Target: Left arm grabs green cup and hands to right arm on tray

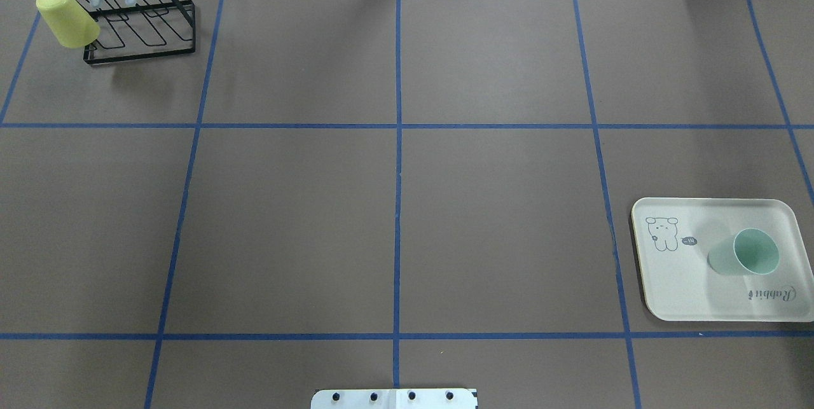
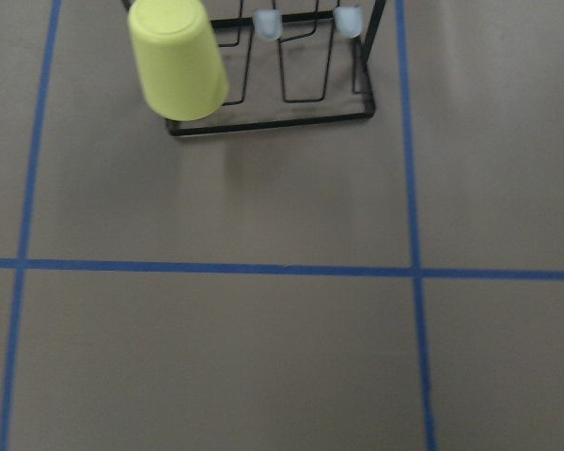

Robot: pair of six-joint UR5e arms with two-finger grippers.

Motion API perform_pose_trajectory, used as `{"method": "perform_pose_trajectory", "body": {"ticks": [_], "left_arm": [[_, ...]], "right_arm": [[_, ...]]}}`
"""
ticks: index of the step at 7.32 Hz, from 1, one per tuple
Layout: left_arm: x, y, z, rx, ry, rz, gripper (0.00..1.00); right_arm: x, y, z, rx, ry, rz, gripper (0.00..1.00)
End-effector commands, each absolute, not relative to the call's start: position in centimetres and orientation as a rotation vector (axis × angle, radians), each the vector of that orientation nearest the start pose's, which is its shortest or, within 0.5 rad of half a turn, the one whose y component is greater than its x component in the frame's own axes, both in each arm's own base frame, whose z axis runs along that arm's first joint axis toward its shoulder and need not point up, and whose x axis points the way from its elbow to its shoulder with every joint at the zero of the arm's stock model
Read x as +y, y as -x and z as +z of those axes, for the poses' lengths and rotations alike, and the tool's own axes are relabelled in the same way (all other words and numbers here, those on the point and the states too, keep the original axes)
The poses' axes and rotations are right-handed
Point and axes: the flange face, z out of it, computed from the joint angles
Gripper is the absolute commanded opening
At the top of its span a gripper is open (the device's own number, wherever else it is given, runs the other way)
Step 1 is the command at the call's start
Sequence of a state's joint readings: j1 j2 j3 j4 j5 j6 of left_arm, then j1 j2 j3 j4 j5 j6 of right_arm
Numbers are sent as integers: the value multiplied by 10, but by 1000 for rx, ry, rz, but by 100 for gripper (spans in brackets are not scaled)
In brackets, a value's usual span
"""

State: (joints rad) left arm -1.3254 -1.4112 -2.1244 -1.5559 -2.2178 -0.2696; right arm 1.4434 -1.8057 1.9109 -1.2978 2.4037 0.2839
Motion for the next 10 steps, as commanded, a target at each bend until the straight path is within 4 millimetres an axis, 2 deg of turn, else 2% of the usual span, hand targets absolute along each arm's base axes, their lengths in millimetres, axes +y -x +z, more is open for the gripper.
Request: {"method": "perform_pose_trajectory", "body": {"ticks": [1,2,3,5,7,9,10], "left_arm": [[-393,9,521,768,-156,171,100],[-385,23,530,767,-154,153,100],[-383,26,534,764,-159,173,100],[-381,23,550,808,-78,146,100],[-379,24,550,831,-64,132,100],[-388,24,574,827,-16,104,100],[-400,23,582,825,-4,96,100]], "right_arm": [[-416,-24,565,-862,-154,30,100],[-435,-31,553,-855,-121,67,100],[-444,-36,545,-852,-100,91,100],[-439,-39,551,-834,-95,101,100],[-436,-41,554,-806,-100,100,100],[-437,-37,553,-804,-101,87,100],[-437,-35,555,-802,-96,83,100]]}}
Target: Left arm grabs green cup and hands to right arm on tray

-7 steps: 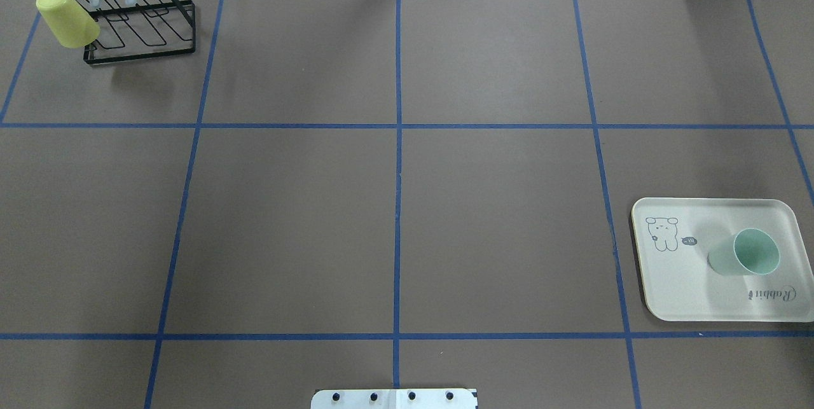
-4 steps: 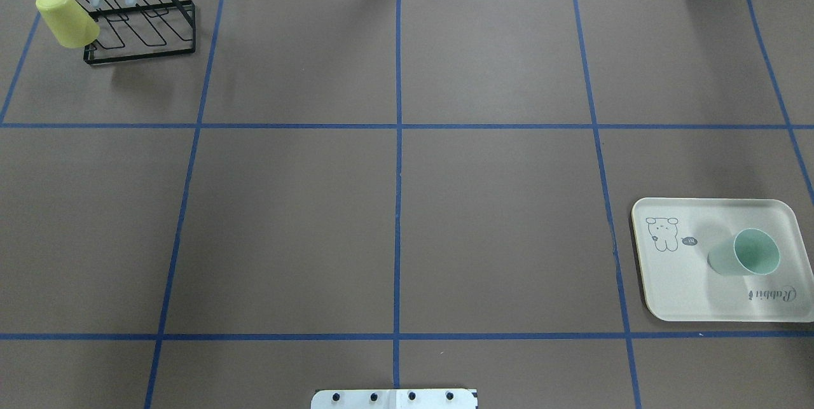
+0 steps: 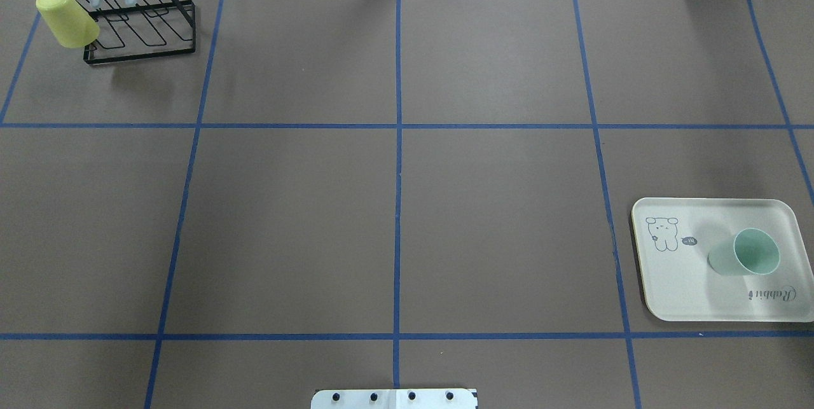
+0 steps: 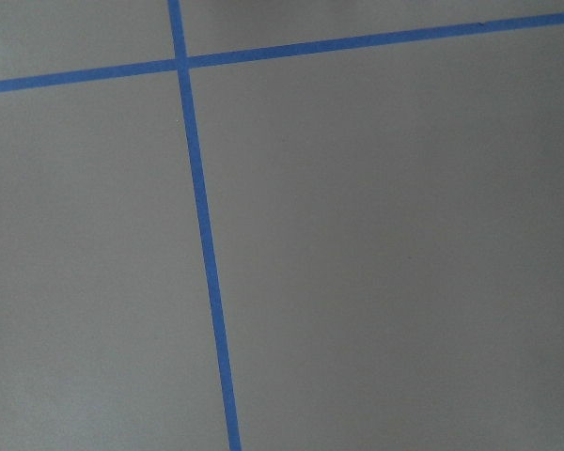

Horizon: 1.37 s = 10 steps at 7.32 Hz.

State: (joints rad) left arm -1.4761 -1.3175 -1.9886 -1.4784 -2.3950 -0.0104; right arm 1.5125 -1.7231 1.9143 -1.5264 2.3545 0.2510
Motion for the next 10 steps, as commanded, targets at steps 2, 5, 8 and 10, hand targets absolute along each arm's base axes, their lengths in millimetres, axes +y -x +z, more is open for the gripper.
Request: {"method": "perform_pose_trajectory", "body": {"ticks": [2,5,8,10], "left_arm": [[-413,43,610,825,21,29,100],[-408,50,601,819,-4,22,100],[-409,50,598,816,-18,27,100],[-410,50,601,819,-9,24,100]], "right_arm": [[-440,-35,550,-787,-108,81,100],[-439,-32,556,-769,-101,78,100],[-443,-23,559,-788,-89,64,100],[-444,-23,560,-791,-89,62,100]]}}
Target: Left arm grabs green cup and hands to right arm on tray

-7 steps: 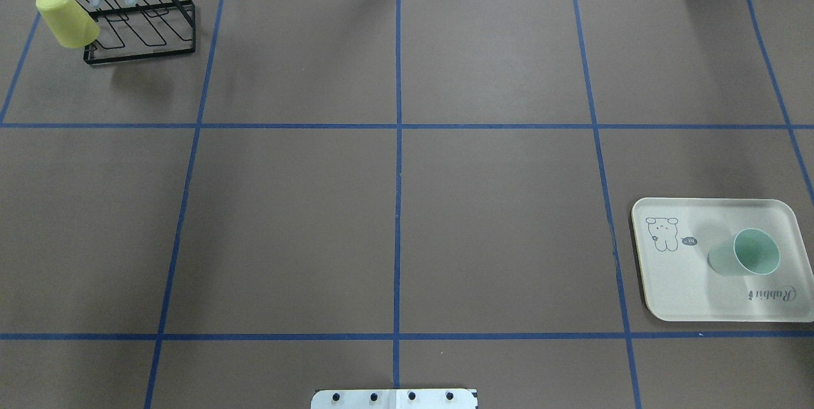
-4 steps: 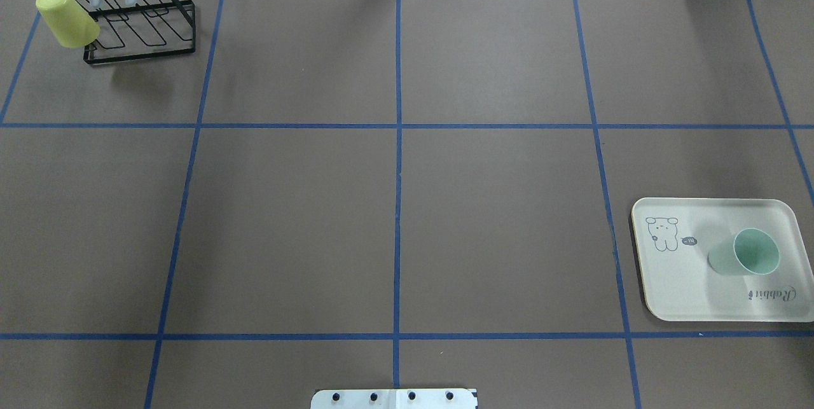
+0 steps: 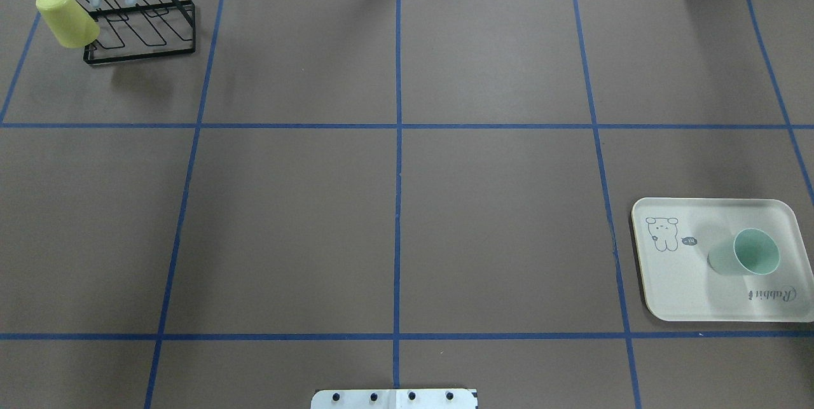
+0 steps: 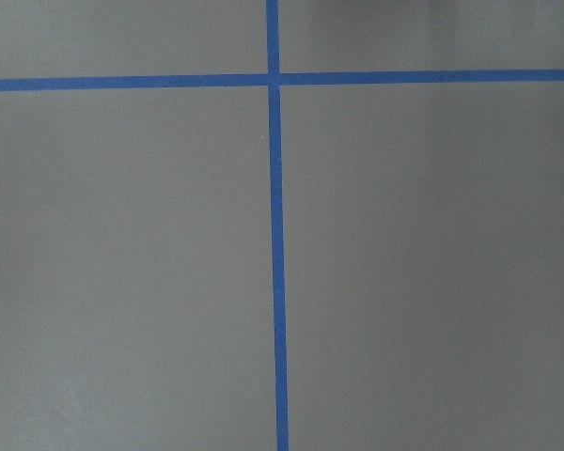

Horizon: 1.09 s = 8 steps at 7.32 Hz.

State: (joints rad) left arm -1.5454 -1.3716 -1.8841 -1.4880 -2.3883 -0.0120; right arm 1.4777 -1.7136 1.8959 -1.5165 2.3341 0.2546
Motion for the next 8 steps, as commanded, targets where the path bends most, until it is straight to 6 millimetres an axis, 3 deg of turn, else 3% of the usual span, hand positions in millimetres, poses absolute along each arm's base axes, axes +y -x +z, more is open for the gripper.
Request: {"method": "perform_pose_trajectory", "body": {"ticks": [1,8], "left_arm": [[-410,50,600,824,-7,23,100],[-410,50,598,821,-12,24,100]], "right_arm": [[-446,-22,561,-790,-87,61,100],[-438,-21,567,-804,-66,64,100]]}}
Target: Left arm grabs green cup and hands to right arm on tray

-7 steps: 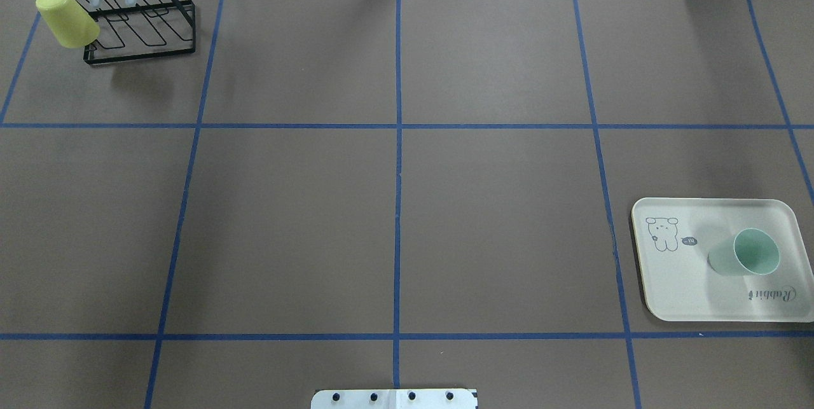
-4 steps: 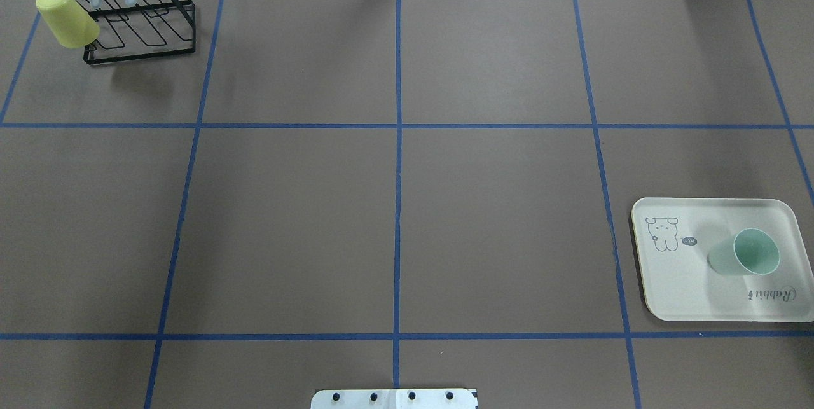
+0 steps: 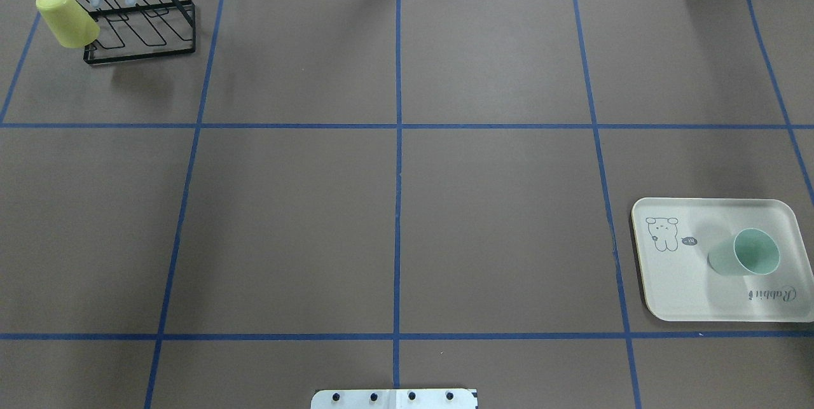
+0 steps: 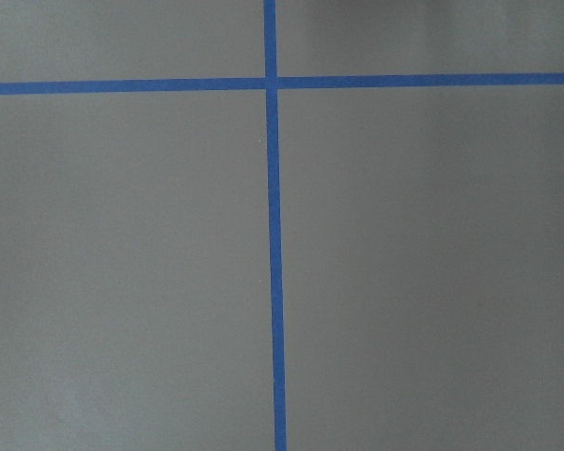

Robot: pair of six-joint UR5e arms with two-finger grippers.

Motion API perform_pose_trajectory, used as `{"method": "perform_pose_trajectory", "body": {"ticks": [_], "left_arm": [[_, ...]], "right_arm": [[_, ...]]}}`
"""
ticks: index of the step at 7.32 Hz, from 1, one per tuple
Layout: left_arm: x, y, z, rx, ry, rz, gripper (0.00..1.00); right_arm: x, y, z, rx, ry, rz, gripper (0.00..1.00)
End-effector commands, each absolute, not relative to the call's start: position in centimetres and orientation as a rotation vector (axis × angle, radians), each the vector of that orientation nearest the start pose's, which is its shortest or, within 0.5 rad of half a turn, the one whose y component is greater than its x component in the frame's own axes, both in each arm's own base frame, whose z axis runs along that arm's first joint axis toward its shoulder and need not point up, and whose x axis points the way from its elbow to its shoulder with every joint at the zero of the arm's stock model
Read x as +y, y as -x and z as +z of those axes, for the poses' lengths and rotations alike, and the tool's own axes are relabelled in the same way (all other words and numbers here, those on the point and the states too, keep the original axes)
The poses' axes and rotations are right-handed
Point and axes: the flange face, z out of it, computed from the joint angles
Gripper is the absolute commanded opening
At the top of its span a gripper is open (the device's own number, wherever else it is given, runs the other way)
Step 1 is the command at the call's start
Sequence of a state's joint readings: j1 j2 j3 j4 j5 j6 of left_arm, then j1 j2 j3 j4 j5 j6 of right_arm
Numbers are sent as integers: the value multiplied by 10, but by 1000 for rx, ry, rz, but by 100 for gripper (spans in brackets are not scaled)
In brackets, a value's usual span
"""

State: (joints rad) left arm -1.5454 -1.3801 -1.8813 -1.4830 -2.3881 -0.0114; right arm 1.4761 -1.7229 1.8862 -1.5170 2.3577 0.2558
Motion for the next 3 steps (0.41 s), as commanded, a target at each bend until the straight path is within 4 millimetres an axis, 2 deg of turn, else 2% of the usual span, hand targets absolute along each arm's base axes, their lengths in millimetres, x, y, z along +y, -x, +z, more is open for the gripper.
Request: {"method": "perform_pose_trajectory", "body": {"ticks": [1,3], "left_arm": [[-410,51,600,816,-10,22,100],[-412,51,597,815,-17,25,100]], "right_arm": [[-433,-21,573,-801,-53,65,100],[-433,-12,572,-798,-45,45,100]]}}
